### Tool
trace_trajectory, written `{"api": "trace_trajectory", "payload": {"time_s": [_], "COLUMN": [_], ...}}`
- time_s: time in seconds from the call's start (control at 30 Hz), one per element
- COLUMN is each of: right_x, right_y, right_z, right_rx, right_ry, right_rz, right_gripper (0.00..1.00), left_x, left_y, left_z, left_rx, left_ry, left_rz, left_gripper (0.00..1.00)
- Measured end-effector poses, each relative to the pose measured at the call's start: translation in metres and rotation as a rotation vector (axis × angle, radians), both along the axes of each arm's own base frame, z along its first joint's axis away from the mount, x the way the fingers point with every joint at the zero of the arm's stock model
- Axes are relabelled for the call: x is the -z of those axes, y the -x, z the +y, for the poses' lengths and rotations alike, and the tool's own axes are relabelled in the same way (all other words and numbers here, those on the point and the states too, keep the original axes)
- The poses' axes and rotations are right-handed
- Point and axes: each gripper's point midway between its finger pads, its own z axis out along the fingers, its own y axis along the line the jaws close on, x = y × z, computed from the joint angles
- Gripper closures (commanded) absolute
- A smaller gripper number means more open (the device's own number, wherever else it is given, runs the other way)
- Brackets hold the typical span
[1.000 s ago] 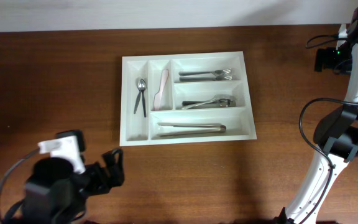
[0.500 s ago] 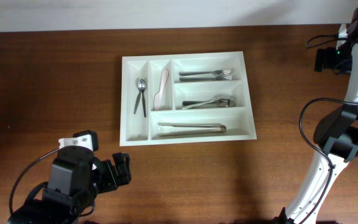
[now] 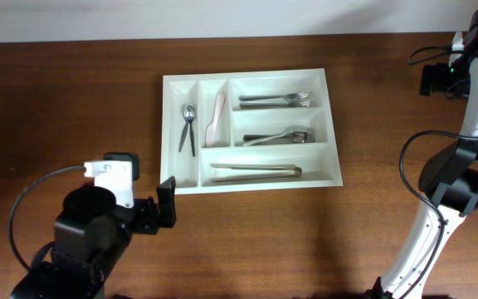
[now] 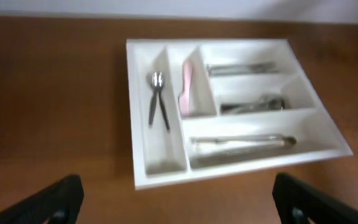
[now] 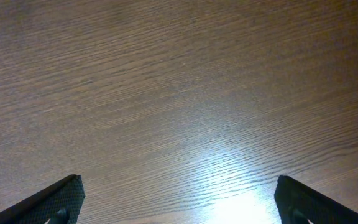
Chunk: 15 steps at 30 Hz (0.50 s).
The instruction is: Pack container
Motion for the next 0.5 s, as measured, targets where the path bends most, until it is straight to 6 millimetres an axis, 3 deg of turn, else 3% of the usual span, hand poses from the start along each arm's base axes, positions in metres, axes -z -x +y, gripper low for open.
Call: {"api": "trace_trajectory", "payload": {"time_s": [0.13, 0.37, 0.5], "right_x": [0.0, 0.0, 0.0], "right_y": [0.0, 0.0, 0.0], "right_z": [0.0, 0.0, 0.0], "right_rx": [0.0, 0.0, 0.0], "right_ry": [0.0, 0.0, 0.0], "right_rz": [0.0, 0.0, 0.0], "right_gripper": [0.01, 0.01, 0.01], "left_x": [-0.009, 0.019, 0.02], "left_y": [-0.007, -0.013, -0.012], "left_z": [-0.002, -0.005, 0.004], "left_rx": [0.037, 0.055, 0.021], "left_ry": [-0.041, -0.037, 0.013], "left_rz": [-0.063, -0.193, -0.379], "left_gripper": [0.01, 0.01, 0.01]}}
